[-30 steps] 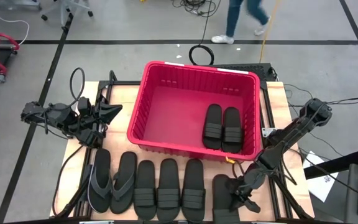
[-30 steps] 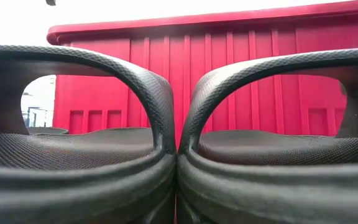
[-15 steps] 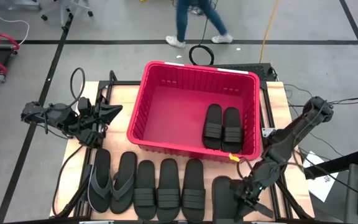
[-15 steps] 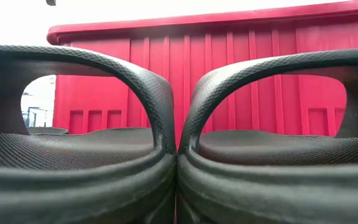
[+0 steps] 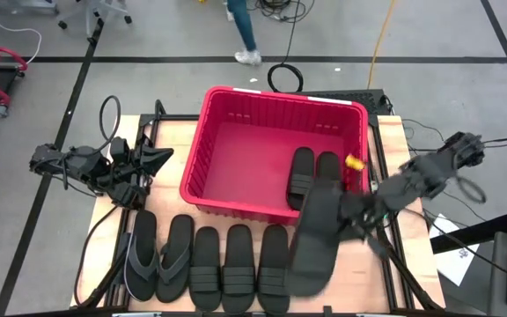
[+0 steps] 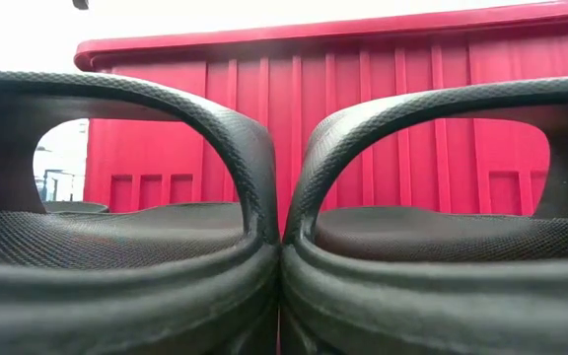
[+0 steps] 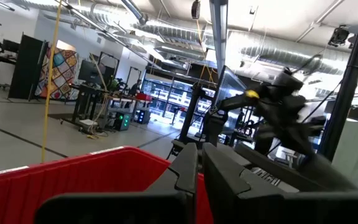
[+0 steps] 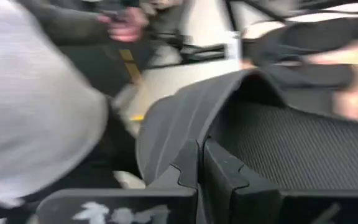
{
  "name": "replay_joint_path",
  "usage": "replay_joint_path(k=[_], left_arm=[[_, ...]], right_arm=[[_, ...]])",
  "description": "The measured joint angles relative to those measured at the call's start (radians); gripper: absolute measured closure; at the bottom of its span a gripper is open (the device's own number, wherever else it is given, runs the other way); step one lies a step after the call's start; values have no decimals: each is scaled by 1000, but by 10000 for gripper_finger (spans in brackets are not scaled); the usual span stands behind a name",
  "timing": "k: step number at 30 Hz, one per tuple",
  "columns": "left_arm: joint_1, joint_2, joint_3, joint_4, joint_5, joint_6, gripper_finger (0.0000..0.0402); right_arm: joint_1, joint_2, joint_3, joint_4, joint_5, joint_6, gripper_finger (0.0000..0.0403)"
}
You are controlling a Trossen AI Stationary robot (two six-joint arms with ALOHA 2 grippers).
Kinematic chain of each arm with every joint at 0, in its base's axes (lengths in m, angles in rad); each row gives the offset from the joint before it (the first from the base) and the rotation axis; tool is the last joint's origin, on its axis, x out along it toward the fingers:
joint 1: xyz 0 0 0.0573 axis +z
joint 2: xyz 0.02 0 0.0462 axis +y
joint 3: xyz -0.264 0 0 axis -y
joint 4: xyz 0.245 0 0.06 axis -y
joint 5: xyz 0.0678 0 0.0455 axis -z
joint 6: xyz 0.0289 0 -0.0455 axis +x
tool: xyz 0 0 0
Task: Pick and place slides into bin
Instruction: Put the black slide into the red bin
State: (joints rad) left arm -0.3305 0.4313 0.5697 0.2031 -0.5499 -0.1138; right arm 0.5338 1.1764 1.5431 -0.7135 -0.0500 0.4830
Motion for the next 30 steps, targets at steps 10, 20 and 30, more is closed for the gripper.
replay_joint_path(k=[10, 20, 30], left_arm=[[0, 0, 0, 1, -4, -85, 378], [0, 0, 0, 2, -129, -178, 378], [0, 0, 0, -44, -130, -146, 378]], right_arm=[[-299, -171, 27, -413, 207, -178, 403], [-685, -99, 27, -409, -7, -540, 403], [-890, 212, 10, -190, -331, -743, 403]])
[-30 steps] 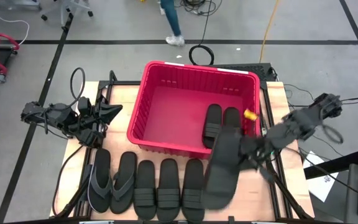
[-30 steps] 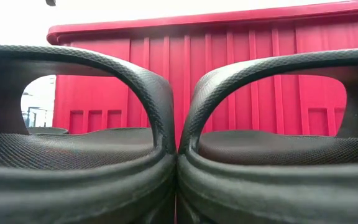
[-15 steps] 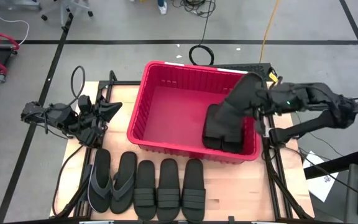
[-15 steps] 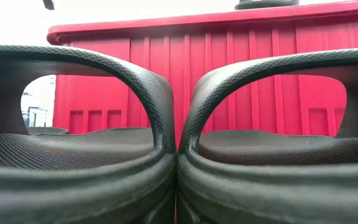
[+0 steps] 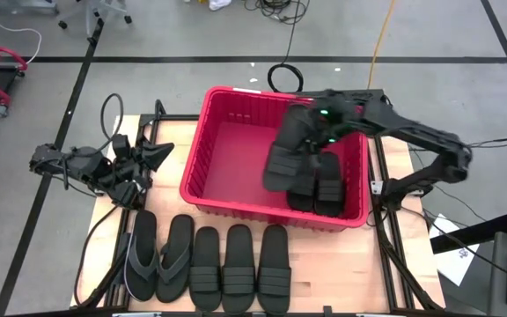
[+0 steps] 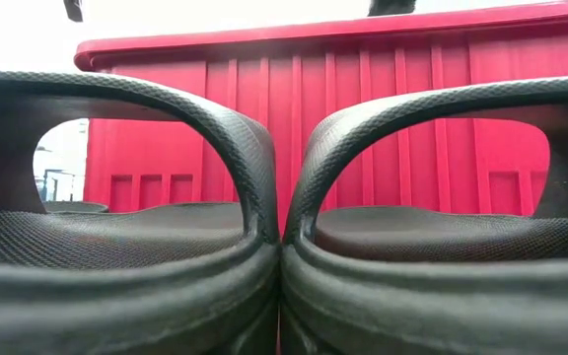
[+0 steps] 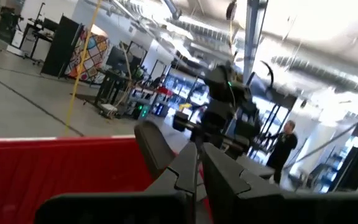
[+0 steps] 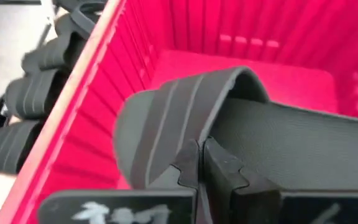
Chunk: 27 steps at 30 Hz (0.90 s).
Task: Pick and place slides into bin
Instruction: Put the black slide into the red bin
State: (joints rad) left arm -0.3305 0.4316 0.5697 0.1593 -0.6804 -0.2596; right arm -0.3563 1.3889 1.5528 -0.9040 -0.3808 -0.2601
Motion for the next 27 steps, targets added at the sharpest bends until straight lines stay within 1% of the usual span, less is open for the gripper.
replay_joint_path(k=[4, 6, 11, 16, 19, 23, 27], left_arm=[[0, 0, 0, -105, 0, -16, 378], [0, 0, 0, -149, 0, -31, 378], [0, 0, 0, -170, 10, -16, 378], [0, 0, 0, -158, 13, 24, 378], [0, -1, 0, -157, 1, 25, 378], [0, -1, 0, -156, -1, 44, 378], [5, -1, 0, -156, -2, 75, 378]], right_arm=[[-20, 125, 0, 100, -63, 8, 403], [-23, 181, 0, 115, -77, 10, 403], [-25, 294, 0, 114, -96, 12, 403], [-61, 368, 0, 111, -171, -19, 403], [-90, 405, 0, 112, -167, -34, 403], [-112, 436, 0, 158, -162, -7, 403], [-116, 456, -4, 133, -170, -14, 403]])
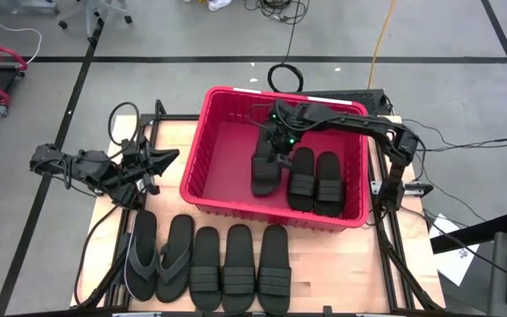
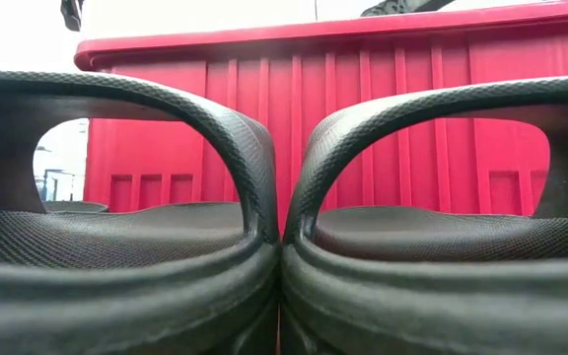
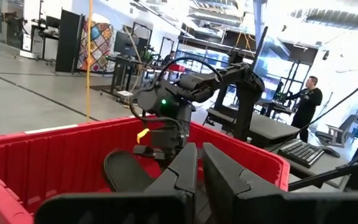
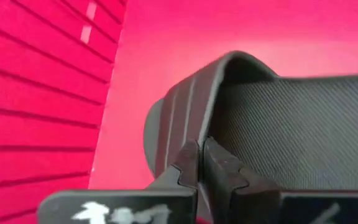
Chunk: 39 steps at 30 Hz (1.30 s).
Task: Pick and place slides into bin
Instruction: Put the black slide into the red bin
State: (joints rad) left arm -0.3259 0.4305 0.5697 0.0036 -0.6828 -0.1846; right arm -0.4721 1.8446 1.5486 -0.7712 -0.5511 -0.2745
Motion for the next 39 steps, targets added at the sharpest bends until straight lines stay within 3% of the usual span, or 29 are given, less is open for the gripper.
replay_joint_path(k=[4, 9, 23, 29, 39], left_arm=[[15, 0, 0, 0, -12, -1, 378], [31, 0, 0, 3, -52, 17, 378], [58, 0, 0, 61, -60, 25, 378], [58, 0, 0, 60, -60, 25, 378], [58, 0, 0, 60, 3, 24, 378]], right_arm=[[-11, 2, -29, -51, -59, -47, 403], [-22, -4, -103, -57, -57, -55, 403], [-26, -4, -241, 117, -74, 24, 393], [-33, -3, -242, 112, -123, 25, 351], [-31, -58, -244, 106, -104, 71, 232]])
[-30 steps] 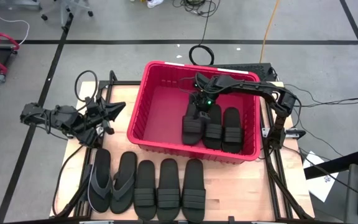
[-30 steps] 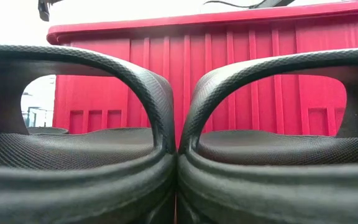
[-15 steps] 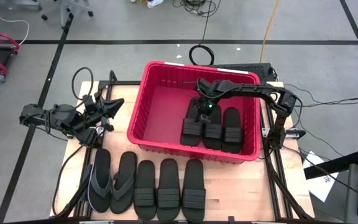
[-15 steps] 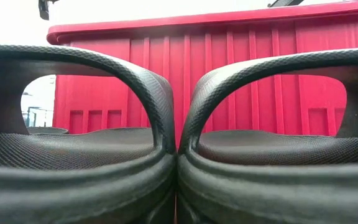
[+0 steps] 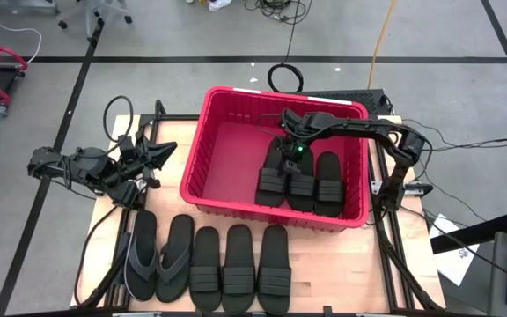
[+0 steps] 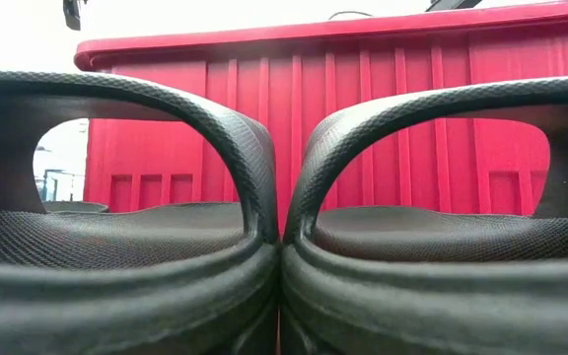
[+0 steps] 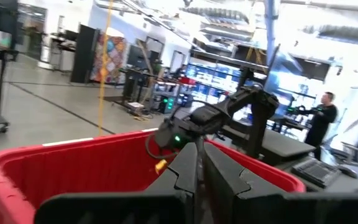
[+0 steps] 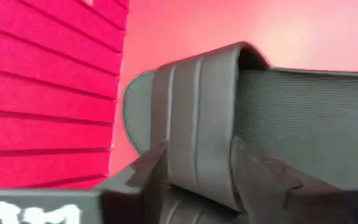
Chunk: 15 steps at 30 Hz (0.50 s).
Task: Pick and place slides into bin
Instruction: Put the black slide into the red bin, then put the black slide into the bin
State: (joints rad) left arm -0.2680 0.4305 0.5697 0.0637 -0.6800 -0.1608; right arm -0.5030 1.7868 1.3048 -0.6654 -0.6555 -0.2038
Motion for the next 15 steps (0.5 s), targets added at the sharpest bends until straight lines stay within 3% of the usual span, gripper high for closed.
replay_joint_path(k=[5, 9, 12, 15], left_arm=[[0, 0, 0, 0, 7, 0, 378], [0, 0, 0, 0, 8, -22, 378], [0, 0, 0, 1, 8, -60, 378], [0, 0, 0, -1, 8, -55, 378]], right_arm=[[1, -67, 0, 31, 25, 17, 200], [1, -149, 0, 114, 25, 122, 197], [5, -231, 0, 199, -21, 196, 213], [34, -329, 0, 317, 8, 301, 263]])
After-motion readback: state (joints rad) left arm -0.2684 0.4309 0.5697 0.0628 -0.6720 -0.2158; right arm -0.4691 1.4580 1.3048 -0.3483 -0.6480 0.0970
